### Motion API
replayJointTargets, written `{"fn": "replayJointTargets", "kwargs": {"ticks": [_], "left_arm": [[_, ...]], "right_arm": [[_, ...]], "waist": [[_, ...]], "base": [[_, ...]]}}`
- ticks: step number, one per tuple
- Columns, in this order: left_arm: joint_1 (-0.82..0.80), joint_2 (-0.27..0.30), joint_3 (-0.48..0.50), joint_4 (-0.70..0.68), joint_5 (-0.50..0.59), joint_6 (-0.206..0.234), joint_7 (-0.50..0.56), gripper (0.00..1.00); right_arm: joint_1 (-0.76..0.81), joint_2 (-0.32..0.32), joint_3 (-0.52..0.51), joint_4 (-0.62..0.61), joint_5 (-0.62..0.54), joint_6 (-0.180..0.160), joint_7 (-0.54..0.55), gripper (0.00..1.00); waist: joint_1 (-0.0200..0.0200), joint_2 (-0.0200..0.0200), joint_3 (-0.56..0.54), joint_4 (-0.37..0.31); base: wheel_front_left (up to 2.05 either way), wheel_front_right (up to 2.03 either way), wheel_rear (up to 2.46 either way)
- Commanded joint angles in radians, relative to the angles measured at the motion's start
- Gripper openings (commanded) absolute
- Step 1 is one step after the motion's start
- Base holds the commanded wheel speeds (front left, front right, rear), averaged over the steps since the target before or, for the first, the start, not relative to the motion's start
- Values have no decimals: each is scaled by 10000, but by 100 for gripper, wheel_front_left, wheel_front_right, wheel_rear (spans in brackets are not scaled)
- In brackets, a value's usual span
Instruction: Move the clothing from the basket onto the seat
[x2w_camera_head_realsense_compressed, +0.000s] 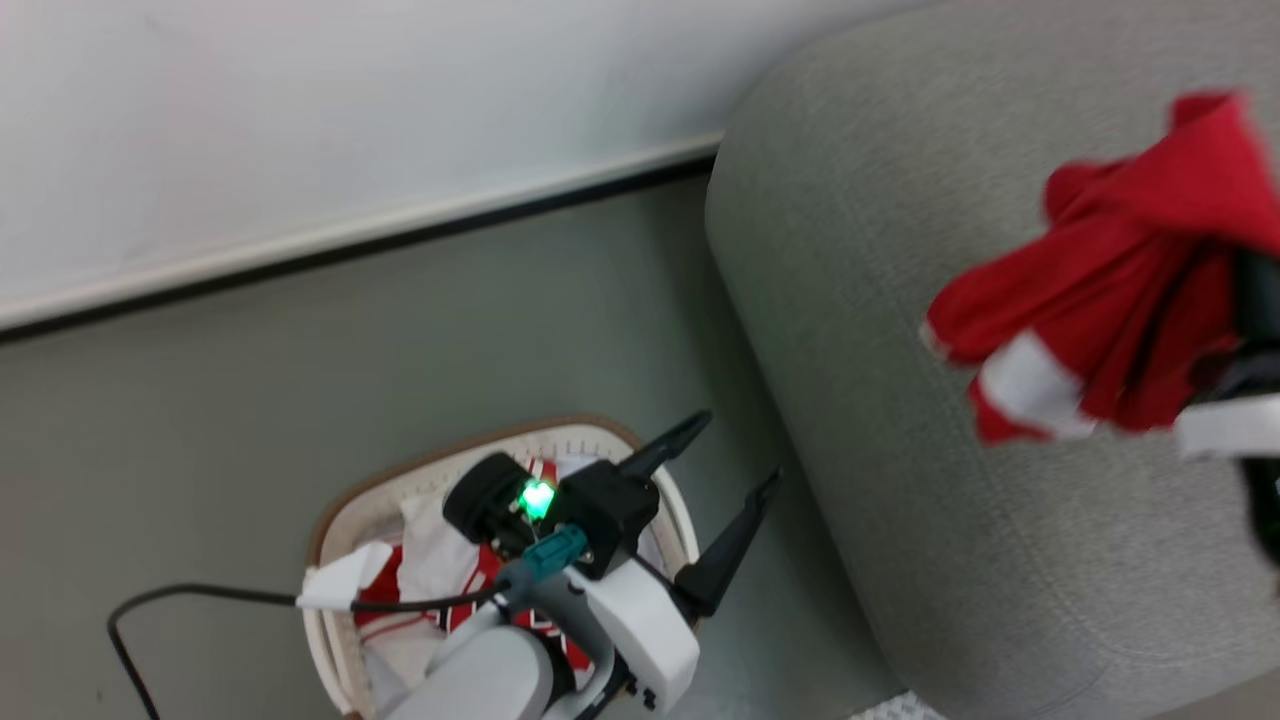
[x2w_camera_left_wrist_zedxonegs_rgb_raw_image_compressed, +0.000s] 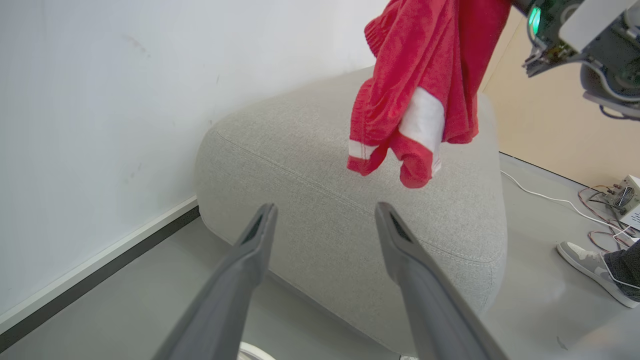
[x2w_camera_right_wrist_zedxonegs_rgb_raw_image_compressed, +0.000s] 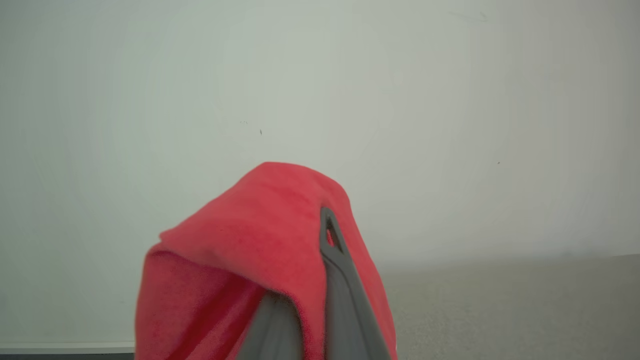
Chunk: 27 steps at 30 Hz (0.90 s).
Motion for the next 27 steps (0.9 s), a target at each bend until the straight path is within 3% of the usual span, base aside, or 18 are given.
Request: {"fn": "replayJointTargets", "kwargs": {"ticks": [1, 10, 14, 18, 24, 25, 26, 27], "left_arm": [[-357, 115, -1, -68, 158, -69, -7, 100], [-1652, 96, 127, -292, 604, -87, -385, 100], [-1848, 82, 171, -409, 739, 18, -550, 100], [-1719, 115, 160, -472, 789, 140, -660, 100], [-1669, 157, 74, -445, 863, 256, -755, 100], [-1666, 162, 83, -404, 850, 276, -761, 100], [-1658, 169, 98, -375, 825, 280, -750, 100], [-1655, 191, 113, -338, 810, 295, -758, 100]], "right_arm": [[-682, -181, -409, 415, -70, -25, -33, 0], [-4881, -1765, -3294, 4049, -707, -25, 77, 0], [-6384, -2346, -4649, 5673, -1586, -25, 124, 0], [-7335, -2458, -5739, 7153, -2643, -25, 39, 0], [-7239, -1958, -7074, 8466, -3958, -25, -31, 0], [-7121, -1843, -7293, 8513, -4186, -25, -34, 4], [-7005, -1668, -7522, 8566, -4404, -25, -36, 17], [-6901, -1464, -7672, 8643, -4694, -25, -36, 37]], "waist": [[-2, -1, 1222, 589], [-2, -1, 3187, 1888], [-2, -1, 3838, 2331], [-2, -1, 4271, 2599], [-2, -1, 4553, 2681], [-2, -1, 4502, 2644], [-2, -1, 4425, 2595], [-2, -1, 4332, 2539]], "base": [[0, 0, 0], [0, 0, 0], [0, 0, 0], [0, 0, 0], [0, 0, 0], [0, 0, 0], [0, 0, 0], [0, 0, 0]]}}
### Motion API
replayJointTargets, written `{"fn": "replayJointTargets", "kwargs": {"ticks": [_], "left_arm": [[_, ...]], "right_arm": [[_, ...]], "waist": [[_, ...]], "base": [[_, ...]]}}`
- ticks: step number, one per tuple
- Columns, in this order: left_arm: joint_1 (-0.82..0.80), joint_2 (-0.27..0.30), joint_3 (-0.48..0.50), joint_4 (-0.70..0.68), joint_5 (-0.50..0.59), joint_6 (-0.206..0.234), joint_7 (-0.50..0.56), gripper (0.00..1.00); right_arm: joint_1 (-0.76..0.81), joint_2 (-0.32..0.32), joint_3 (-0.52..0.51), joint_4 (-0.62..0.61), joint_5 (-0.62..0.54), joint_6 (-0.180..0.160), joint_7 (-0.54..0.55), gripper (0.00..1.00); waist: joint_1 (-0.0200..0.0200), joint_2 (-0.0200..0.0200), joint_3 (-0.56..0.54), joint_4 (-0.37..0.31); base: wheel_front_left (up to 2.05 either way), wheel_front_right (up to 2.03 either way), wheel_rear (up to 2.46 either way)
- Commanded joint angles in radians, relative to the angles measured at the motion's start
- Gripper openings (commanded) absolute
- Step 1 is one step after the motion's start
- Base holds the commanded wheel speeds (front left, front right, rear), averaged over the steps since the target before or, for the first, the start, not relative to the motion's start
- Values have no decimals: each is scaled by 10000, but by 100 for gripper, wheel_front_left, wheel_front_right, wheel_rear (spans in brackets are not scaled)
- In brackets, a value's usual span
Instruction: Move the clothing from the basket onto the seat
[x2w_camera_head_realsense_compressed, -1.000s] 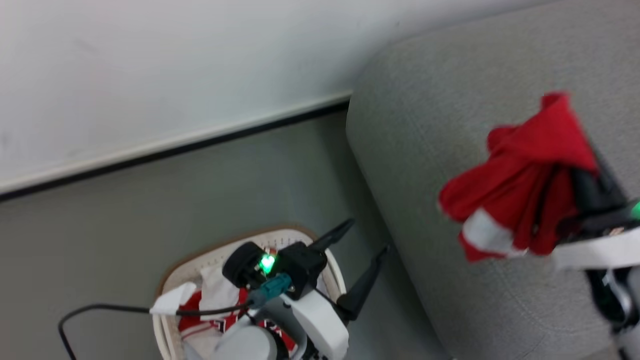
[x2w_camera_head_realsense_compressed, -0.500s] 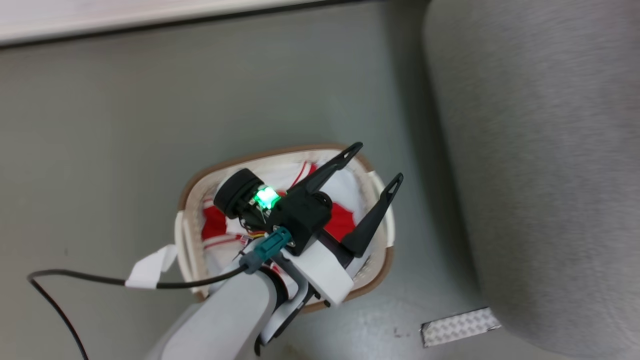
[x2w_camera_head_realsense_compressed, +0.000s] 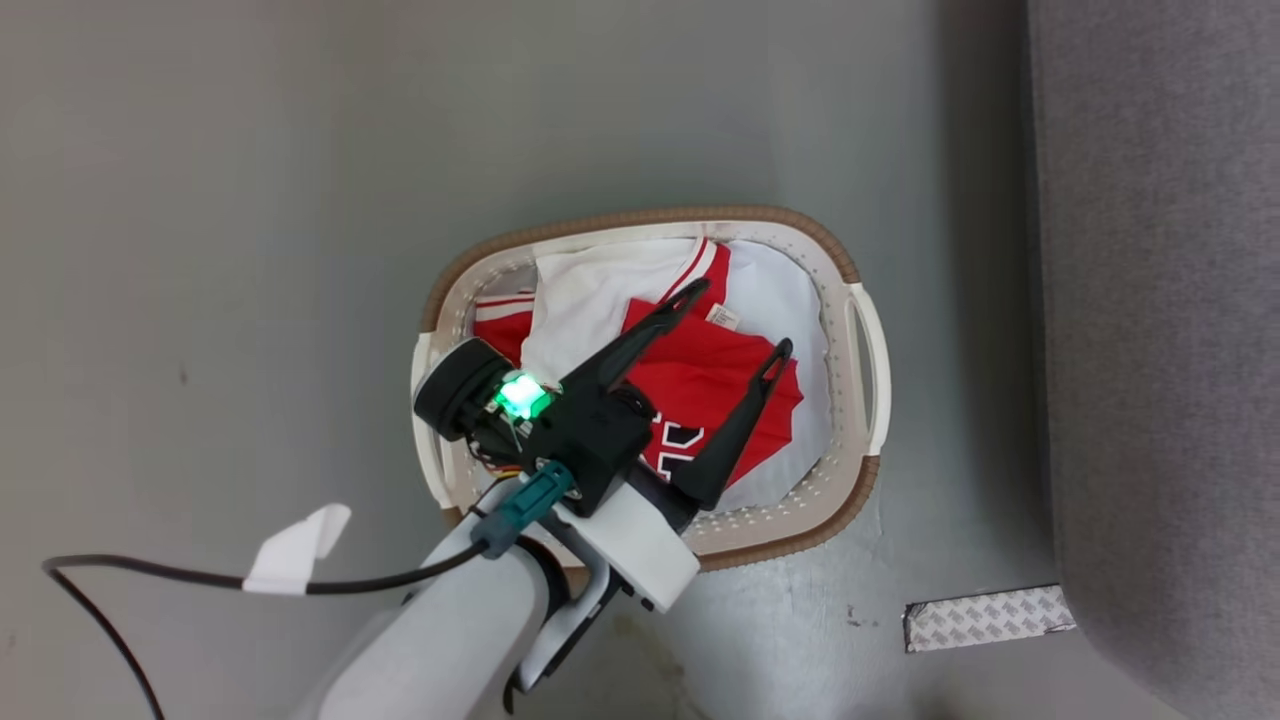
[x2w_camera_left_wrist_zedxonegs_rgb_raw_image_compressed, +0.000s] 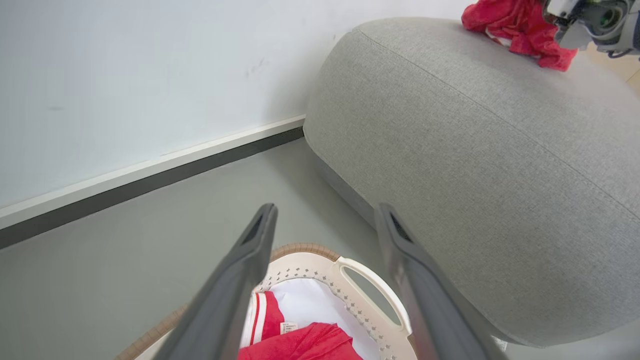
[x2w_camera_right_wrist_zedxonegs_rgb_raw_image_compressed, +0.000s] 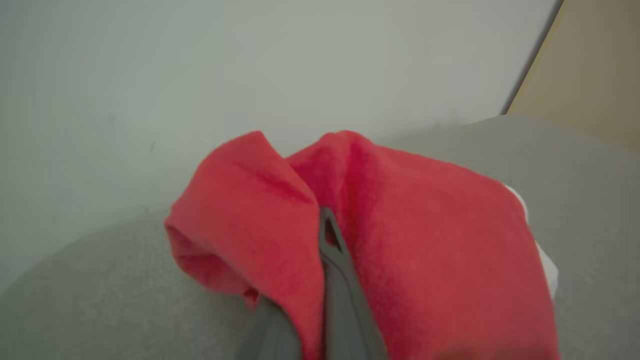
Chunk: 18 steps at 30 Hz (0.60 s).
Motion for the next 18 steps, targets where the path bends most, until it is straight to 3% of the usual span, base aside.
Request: {"fn": "replayJointTargets", "kwargs": {"ticks": [1, 2, 8, 18], "left_arm": [[29, 84, 54, 46, 25, 43, -36, 100], [35, 117, 101, 73, -8, 71, -52, 100], [303, 225, 268, 357, -320, 115, -321, 100], [1780, 334, 864, 1201, -1210, 573, -1433, 100]], "right_arm": [[264, 292, -253, 39, -488, -25, -49, 53], [323, 450, -374, -95, -762, -25, -50, 100], [1393, 1183, 173, -1242, -1830, -26, -42, 100], [5164, 2358, 1655, -4979, -563, -26, -28, 100]], "waist": [[-3, 0, -264, -175], [-3, 0, -372, -249], [-3, 0, -1455, -580], [-3, 0, -4201, -598]], "base": [[0, 0, 0], [0, 0, 0], [0, 0, 0], [0, 0, 0]]}}
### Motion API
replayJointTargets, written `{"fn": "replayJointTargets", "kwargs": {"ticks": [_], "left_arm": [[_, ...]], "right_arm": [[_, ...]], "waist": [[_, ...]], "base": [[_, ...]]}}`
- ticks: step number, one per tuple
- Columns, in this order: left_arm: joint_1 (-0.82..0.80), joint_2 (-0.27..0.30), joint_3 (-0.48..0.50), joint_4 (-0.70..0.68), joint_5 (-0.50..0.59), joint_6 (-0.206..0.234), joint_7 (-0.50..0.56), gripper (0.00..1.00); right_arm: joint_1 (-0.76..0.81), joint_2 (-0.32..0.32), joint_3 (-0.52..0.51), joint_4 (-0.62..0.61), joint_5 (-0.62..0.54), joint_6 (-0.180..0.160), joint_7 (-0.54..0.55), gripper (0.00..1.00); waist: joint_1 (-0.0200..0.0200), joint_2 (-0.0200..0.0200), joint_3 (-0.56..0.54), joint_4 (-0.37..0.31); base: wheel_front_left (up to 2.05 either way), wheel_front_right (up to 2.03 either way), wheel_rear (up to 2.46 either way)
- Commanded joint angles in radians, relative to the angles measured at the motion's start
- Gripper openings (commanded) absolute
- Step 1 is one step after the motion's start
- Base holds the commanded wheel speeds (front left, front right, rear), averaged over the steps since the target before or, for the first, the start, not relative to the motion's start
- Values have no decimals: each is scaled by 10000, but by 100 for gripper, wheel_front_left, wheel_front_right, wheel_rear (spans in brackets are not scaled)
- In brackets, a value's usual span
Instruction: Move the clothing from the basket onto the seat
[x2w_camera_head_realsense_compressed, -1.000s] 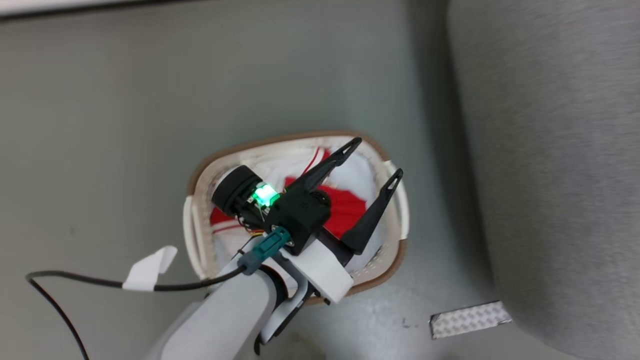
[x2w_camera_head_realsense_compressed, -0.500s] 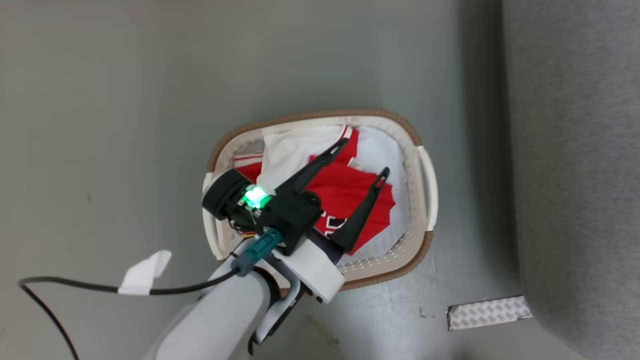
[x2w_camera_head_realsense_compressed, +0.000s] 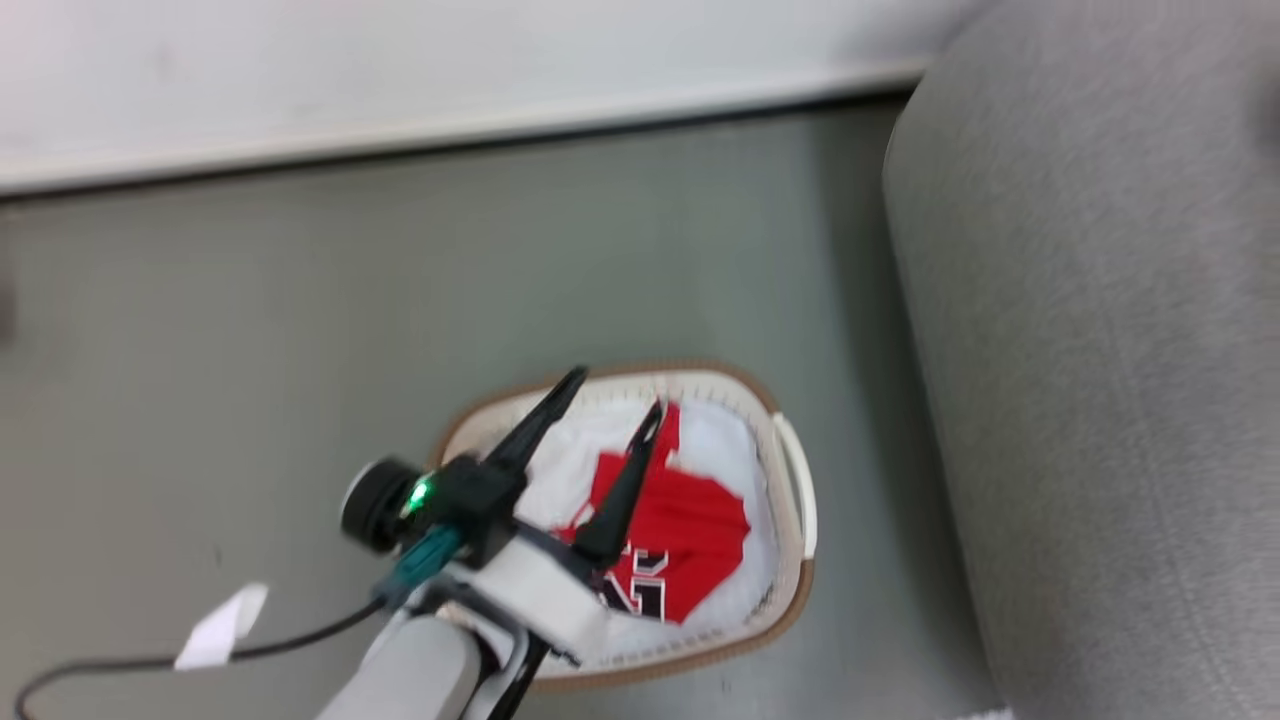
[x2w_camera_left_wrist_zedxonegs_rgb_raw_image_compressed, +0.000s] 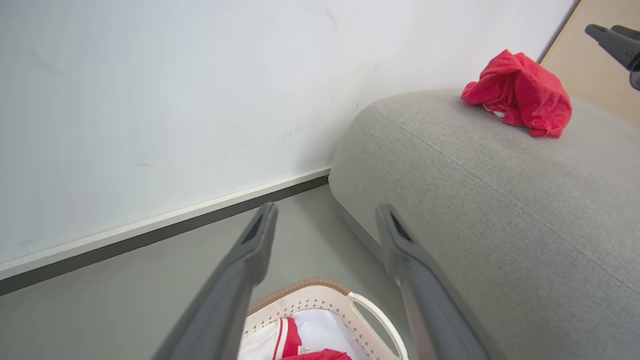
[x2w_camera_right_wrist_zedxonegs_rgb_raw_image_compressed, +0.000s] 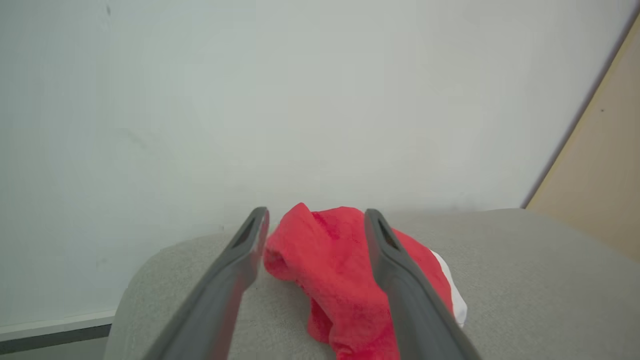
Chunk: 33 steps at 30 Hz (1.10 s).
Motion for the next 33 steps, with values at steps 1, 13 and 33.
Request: {"fn": "replayJointTargets", "kwargs": {"ticks": [1, 13, 33], "left_arm": [[528, 57, 196, 172, -310, 173, -370, 100], [2613, -19, 1282, 965, -875, 955, -1231, 100], [5645, -879, 4530, 648, 623, 396, -1248, 100]], "right_arm": [[919, 178, 348, -781, 264, -25, 8, 100], [5289, 1263, 2018, -4275, 893, -25, 7, 100], [8735, 1985, 4074, -4296, 1378, -25, 7, 100]], "waist": [[2, 0, -1507, -9], [2, 0, -3880, 757], [2, 0, -5238, 1244]], "base": [[0, 0, 0], [0, 0, 0], [0, 0, 0]]}}
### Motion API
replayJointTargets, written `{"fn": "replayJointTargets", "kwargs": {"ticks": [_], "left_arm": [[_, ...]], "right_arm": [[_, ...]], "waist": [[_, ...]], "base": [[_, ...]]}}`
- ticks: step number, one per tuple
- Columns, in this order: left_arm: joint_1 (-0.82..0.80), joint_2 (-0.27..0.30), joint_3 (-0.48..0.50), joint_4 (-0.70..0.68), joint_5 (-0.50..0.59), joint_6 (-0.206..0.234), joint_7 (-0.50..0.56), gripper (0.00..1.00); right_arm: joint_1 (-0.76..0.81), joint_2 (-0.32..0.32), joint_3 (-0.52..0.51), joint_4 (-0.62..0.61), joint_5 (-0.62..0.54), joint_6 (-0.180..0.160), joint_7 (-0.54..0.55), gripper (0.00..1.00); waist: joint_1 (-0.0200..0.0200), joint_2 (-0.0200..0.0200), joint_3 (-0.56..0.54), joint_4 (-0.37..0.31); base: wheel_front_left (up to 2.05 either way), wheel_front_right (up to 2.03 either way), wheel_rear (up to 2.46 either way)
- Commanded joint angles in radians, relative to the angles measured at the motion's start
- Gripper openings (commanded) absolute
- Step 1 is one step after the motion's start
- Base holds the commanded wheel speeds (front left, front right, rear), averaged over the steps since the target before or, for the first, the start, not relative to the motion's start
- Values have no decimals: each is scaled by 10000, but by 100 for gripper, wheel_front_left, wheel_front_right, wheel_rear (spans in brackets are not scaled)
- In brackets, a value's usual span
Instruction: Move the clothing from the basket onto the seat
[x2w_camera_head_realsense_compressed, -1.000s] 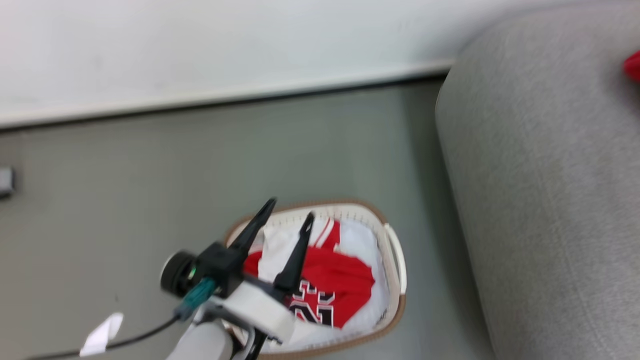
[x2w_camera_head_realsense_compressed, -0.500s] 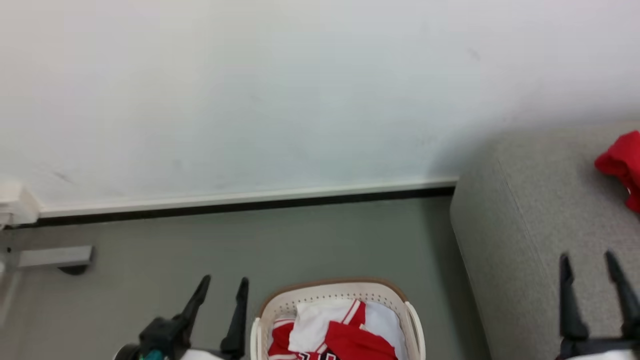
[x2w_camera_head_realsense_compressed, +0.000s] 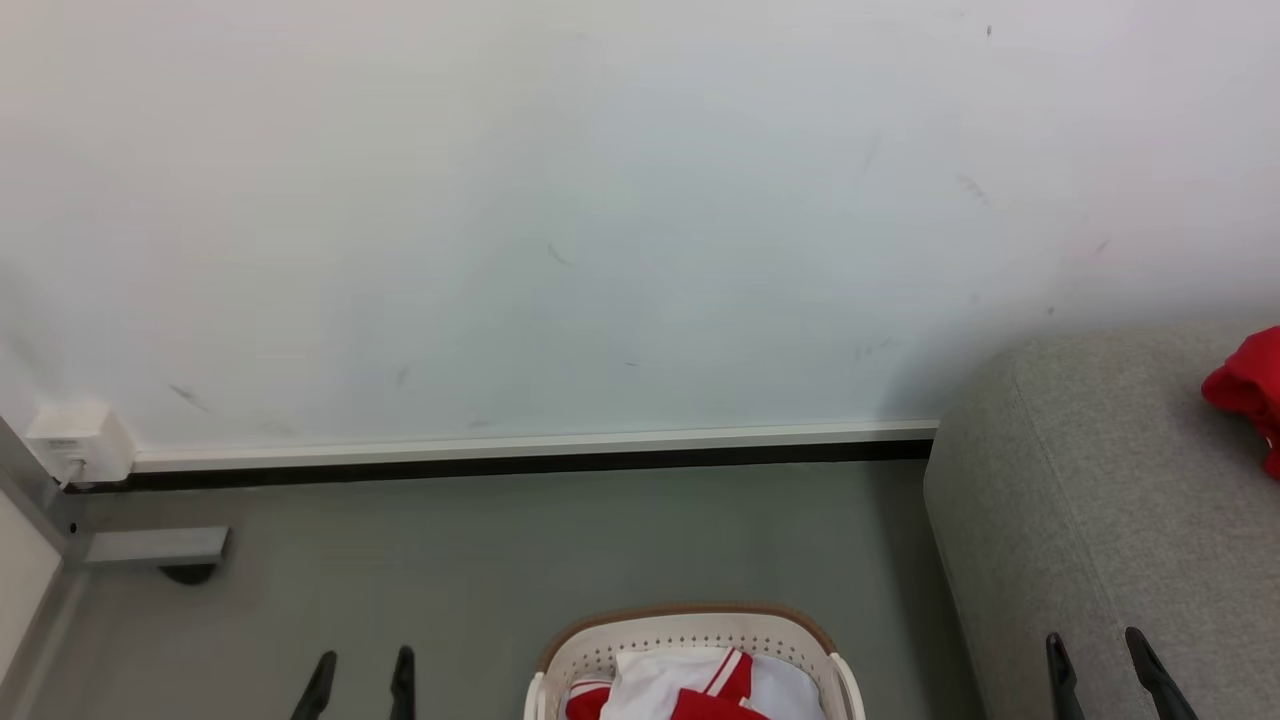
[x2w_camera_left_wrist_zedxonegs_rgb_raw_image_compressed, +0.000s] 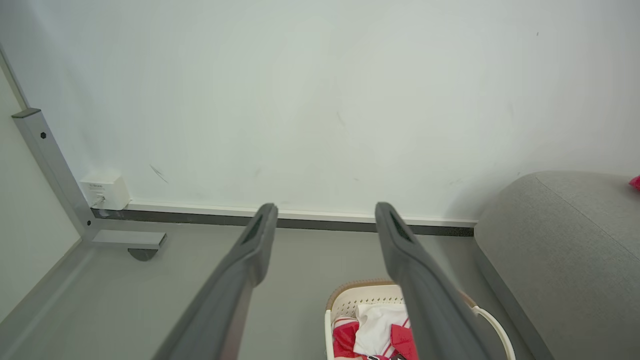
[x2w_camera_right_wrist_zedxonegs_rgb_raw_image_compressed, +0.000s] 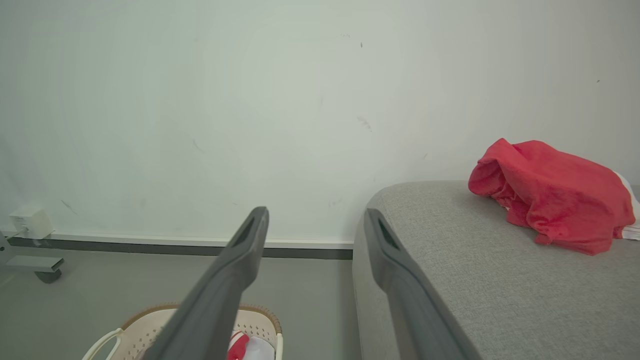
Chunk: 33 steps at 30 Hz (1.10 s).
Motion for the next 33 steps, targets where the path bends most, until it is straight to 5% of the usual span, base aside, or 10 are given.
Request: {"fn": "replayJointTargets", "kwargs": {"ticks": [1, 22, 33], "left_arm": [[98, -84, 182, 33, 247, -106, -7, 100], [86, -737, 1016, 171, 1032, -960, -8, 100], [-892, -781, 486, 386, 1265, -1302, -9, 100]], "right_arm": [[17, -12, 10, 39, 125, -25, 9, 100], [-241, -11, 196, 261, -47, -25, 9, 100], [-900, -9, 67, -64, -136, -25, 9, 100]], "waist": [[2, -1, -23, 34], [2, -1, 92, 29], [2, -1, 996, -919]], "base": [[0, 0, 0], [0, 0, 0], [0, 0, 0]]}}
